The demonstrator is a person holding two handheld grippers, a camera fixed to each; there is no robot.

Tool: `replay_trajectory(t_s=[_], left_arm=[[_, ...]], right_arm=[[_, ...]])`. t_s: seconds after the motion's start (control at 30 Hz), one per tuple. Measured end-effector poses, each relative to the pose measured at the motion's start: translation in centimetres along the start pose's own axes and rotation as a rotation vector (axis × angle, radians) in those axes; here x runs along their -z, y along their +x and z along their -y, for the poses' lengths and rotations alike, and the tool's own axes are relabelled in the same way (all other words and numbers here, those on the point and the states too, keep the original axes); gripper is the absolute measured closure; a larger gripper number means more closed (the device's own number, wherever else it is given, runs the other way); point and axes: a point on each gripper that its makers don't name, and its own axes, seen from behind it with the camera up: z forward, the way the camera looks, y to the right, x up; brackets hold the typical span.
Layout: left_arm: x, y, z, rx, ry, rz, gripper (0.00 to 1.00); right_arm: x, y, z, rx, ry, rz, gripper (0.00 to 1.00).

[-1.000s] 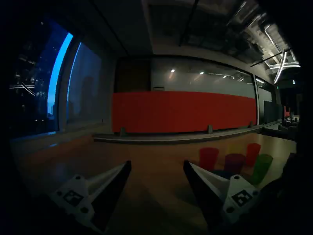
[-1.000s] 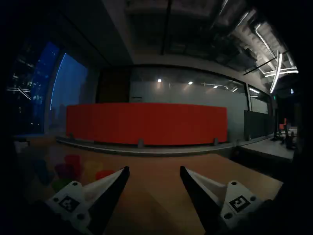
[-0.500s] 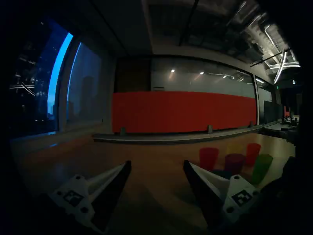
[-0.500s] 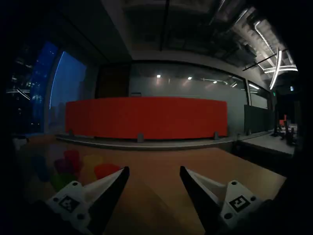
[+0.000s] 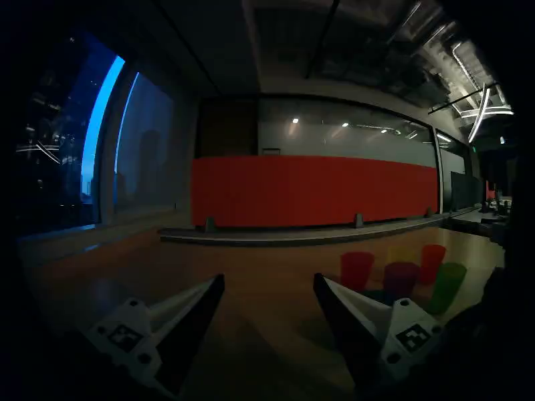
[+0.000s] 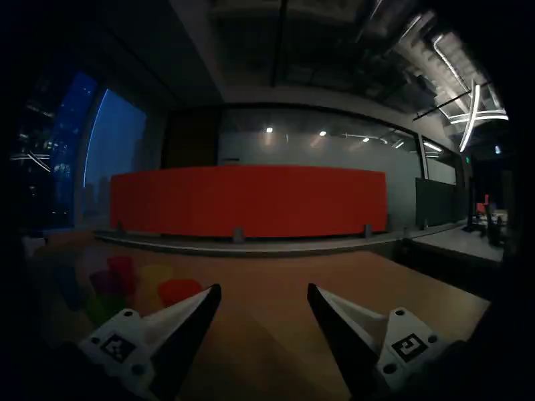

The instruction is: Pour water

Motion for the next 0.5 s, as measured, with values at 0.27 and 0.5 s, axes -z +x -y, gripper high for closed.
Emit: replay_trajectory(t_s=[0.27,0.5], left_arm=[[0.0,0.01,0.02,0.0,0.0,0.0,0.01],[-0.03,-0.01,0.01,0.0,0.0,0.0,0.01]], right_arm=[[0.08,-0.03,0.03,-0.001,0.0,0.0,0.0],[0.08,-0.05,0.04,-0.001,0.0,0.001,0.0]])
